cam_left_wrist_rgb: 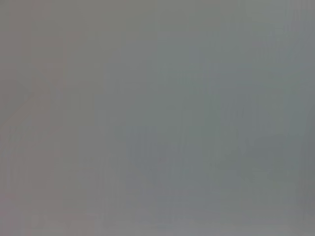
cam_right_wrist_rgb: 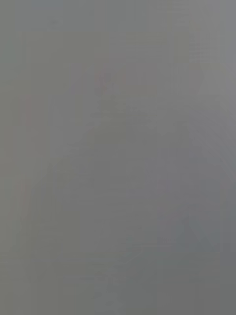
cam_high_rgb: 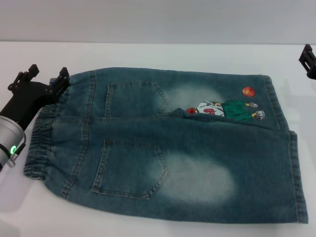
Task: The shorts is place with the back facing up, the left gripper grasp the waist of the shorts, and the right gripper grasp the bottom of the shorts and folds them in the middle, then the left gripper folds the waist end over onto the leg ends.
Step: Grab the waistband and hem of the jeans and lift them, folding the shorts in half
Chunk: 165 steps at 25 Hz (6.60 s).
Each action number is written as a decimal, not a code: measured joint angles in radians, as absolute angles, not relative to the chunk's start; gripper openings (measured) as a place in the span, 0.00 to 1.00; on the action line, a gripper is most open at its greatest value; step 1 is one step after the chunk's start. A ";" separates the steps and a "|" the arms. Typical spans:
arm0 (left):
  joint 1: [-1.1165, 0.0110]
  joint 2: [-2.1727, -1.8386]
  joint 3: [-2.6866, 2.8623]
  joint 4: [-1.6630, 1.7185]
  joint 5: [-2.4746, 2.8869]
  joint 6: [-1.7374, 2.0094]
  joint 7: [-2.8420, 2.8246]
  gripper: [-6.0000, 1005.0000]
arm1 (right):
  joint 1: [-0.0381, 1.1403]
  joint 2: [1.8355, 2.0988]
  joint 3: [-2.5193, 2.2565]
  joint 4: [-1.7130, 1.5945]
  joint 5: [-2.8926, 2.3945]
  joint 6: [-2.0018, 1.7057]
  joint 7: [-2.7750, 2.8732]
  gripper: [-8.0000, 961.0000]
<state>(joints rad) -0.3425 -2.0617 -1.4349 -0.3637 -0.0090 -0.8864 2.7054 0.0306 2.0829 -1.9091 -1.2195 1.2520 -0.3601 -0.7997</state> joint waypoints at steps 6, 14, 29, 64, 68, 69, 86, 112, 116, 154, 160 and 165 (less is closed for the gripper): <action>-0.351 -2.062 -1.433 -0.364 -0.009 -0.875 2.705 0.81 | 0.082 2.083 -1.958 -1.114 1.250 -0.610 -0.848 0.75; -0.367 -2.063 -1.422 -0.357 -0.009 -0.858 2.704 0.81 | 0.207 2.077 -2.167 -0.790 1.108 -1.158 -0.524 0.75; -0.384 -2.066 -1.408 -0.356 -0.009 -0.844 2.703 0.81 | 0.281 2.077 -2.270 -0.460 0.949 -1.519 0.028 0.75; -0.386 -2.058 -1.379 -0.376 -0.009 -0.806 2.652 0.81 | 0.116 2.078 -1.520 -1.447 0.818 0.243 -0.384 0.67; -0.379 -2.059 -1.384 -0.398 -0.009 -0.804 2.652 0.81 | 0.135 2.076 -1.497 -1.538 0.539 0.425 -0.128 0.67; -0.379 -2.059 -1.384 -0.398 -0.009 -0.804 2.652 0.81 | 0.135 2.076 -1.497 -1.538 0.539 0.425 -0.128 0.67; -0.084 -1.855 -1.167 -1.412 0.228 0.143 2.236 0.81 | 0.072 2.084 -1.554 -1.858 0.338 0.956 0.023 0.67; -0.257 -1.658 -0.933 -1.494 -0.304 0.572 2.310 0.81 | 0.049 2.083 -1.596 -1.895 0.293 1.026 0.121 0.67; -0.314 -1.649 -0.894 -1.450 -0.335 0.579 2.311 0.81 | 0.052 2.083 -1.598 -1.886 0.297 1.015 0.119 0.67; -0.224 -1.733 -1.005 -1.563 0.187 0.567 2.365 0.81 | 0.078 2.082 -1.626 -1.826 0.321 1.001 0.127 0.67; -0.164 -1.907 -1.035 -1.514 0.619 0.557 2.365 0.81 | 0.080 2.082 -1.632 -1.816 0.325 1.000 0.127 0.67; -0.129 -1.986 -1.103 -1.511 0.702 0.549 2.374 0.81 | 0.080 2.082 -1.631 -1.816 0.336 1.000 0.127 0.67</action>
<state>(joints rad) -0.1290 -1.9857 -1.1033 -1.5114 0.7019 0.5492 2.3736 0.0798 2.0817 -1.6308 -1.8155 0.3363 1.0000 0.1274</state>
